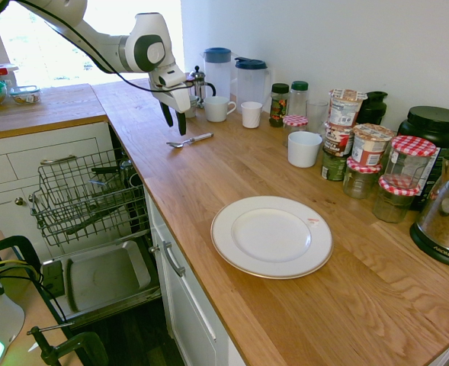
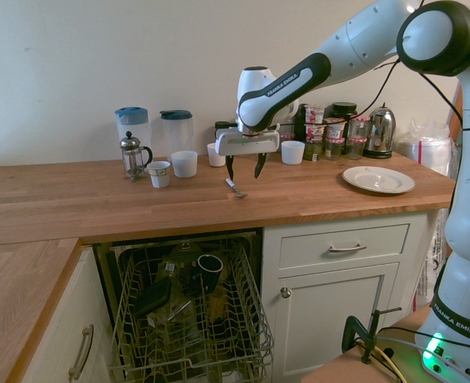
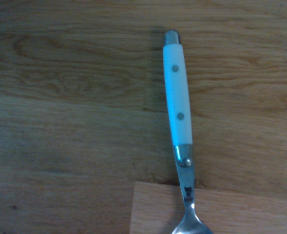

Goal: Put the spoon in the dishwasher

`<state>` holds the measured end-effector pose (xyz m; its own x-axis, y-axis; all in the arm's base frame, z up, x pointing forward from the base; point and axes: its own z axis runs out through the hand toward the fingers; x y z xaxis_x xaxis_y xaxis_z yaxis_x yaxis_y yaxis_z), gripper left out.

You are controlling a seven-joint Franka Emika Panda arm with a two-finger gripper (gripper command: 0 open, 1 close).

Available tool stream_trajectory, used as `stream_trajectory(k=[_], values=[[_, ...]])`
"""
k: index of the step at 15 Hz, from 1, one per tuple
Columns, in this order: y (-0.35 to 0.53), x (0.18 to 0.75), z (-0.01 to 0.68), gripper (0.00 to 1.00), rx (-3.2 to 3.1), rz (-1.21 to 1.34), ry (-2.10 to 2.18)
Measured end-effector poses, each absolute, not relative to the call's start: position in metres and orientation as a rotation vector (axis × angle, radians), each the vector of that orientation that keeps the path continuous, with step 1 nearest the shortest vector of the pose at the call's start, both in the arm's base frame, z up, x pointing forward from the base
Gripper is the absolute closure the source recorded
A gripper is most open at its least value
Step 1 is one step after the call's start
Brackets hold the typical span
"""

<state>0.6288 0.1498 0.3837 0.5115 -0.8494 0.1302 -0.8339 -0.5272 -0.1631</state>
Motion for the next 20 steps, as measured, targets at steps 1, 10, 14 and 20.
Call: stream_trajectory(k=[1,10,14,20], values=[[0.15,0.635,0.377,0.0,-2.663,-0.289,1.499],[0.149,0.664,0.347,0.0,-2.669,-0.228,1.554],[0.148,0.672,0.343,0.0,-2.672,-0.211,1.57],[0.146,0.68,0.337,1.0,-2.668,-0.192,1.581]])
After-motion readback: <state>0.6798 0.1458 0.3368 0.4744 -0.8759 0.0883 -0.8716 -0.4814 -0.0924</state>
